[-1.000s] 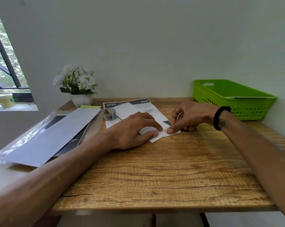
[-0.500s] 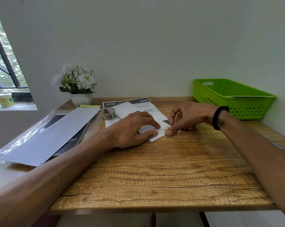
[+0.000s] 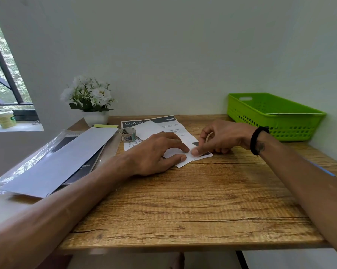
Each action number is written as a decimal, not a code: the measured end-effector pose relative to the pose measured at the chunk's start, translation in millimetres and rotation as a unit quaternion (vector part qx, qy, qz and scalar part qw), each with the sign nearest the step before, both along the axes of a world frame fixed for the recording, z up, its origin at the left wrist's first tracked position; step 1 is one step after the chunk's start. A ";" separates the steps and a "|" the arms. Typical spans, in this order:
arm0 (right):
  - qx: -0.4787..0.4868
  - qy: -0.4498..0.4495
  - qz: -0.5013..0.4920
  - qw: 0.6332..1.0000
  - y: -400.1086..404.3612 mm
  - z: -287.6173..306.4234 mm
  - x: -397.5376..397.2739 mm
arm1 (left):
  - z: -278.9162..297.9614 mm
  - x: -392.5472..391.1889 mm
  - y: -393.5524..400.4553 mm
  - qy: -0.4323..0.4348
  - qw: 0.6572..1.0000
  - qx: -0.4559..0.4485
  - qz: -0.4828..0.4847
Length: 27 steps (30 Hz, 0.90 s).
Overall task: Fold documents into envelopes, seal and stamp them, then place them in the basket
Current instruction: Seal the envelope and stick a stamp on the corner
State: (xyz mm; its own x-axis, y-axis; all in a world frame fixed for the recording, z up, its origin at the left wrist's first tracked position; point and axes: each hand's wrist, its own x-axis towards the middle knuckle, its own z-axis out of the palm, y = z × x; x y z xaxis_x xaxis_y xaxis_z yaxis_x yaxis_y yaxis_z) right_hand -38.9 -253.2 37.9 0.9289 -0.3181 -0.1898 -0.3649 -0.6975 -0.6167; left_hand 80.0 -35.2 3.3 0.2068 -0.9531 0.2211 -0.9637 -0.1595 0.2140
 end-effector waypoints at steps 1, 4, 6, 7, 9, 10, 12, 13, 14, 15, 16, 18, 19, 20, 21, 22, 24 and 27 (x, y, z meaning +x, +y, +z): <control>-0.003 -0.012 -0.013 1.000 0.6 -2.1 1.5 | 0.3 -0.3 0.2 -0.001 1.000 0.001 0.001; -0.007 -0.034 -0.026 0.999 1.7 -5.7 4.2 | 1.1 -1.4 0.5 -0.002 1.000 0.001 0.002; -0.009 -0.018 -0.009 1.000 0.6 -3.2 2.4 | 1.1 -1.6 1.0 0.001 1.000 0.002 0.001; -0.007 -0.008 0.000 1.000 -0.6 -1.3 0.7 | 1.0 -1.5 1.0 0.002 1.000 0.001 0.002; 0.000 0.005 0.014 1.000 -2.8 1.4 -2.0 | 1.1 -1.1 0.5 0.001 1.000 0.002 0.004; 0.005 0.006 0.017 1.000 -3.3 1.7 -2.5 | 1.3 -1.3 0.1 0.002 1.000 0.004 0.005; 0.011 -0.002 0.012 1.000 -2.4 0.4 -1.6 | 1.0 -1.1 0.0 0.002 1.000 0.006 0.005; 0.010 -0.009 0.004 1.000 -1.4 -0.8 -0.4 | 0.7 -0.9 0.0 0.000 1.000 0.006 0.004; 0.007 -0.016 -0.005 1.000 -0.5 -1.9 0.8 | 0.8 -1.0 0.4 -0.001 1.000 0.006 0.003; 0.003 -0.021 -0.009 1.000 0.2 -2.7 2.1 | 0.8 -0.8 0.7 -0.001 1.000 0.006 0.003; -0.001 -0.021 -0.009 1.000 0.5 -2.8 2.6 | 0.8 -0.7 0.8 -0.001 1.000 0.005 0.003; -0.005 -0.009 0.003 1.000 0.0 -0.8 1.2 | 0.8 -0.5 0.7 -0.001 1.000 0.006 0.003; -0.003 0.000 0.012 1.000 -0.4 1.0 -0.7 | 0.7 -0.5 0.5 -0.001 1.000 0.007 0.004; 0.000 0.009 0.020 1.000 -0.8 2.8 -2.4 | 0.9 -0.7 0.2 0.000 1.000 0.007 0.003; 0.005 0.015 0.026 1.000 -1.2 4.1 -3.7 | 0.7 -0.5 0.2 0.000 1.000 0.007 0.003; 0.009 0.016 0.027 0.999 -1.2 4.3 -3.9 | 0.8 -0.5 0.1 0.000 1.000 0.007 0.003; 0.006 0.004 0.013 1.000 0.1 2.0 -1.7 | 0.9 -0.2 -0.1 -0.003 1.000 0.006 0.001; -0.005 -0.021 -0.012 1.000 2.8 -2.9 2.3 | 2.1 -1.3 -0.4 -0.004 1.000 0.006 0.003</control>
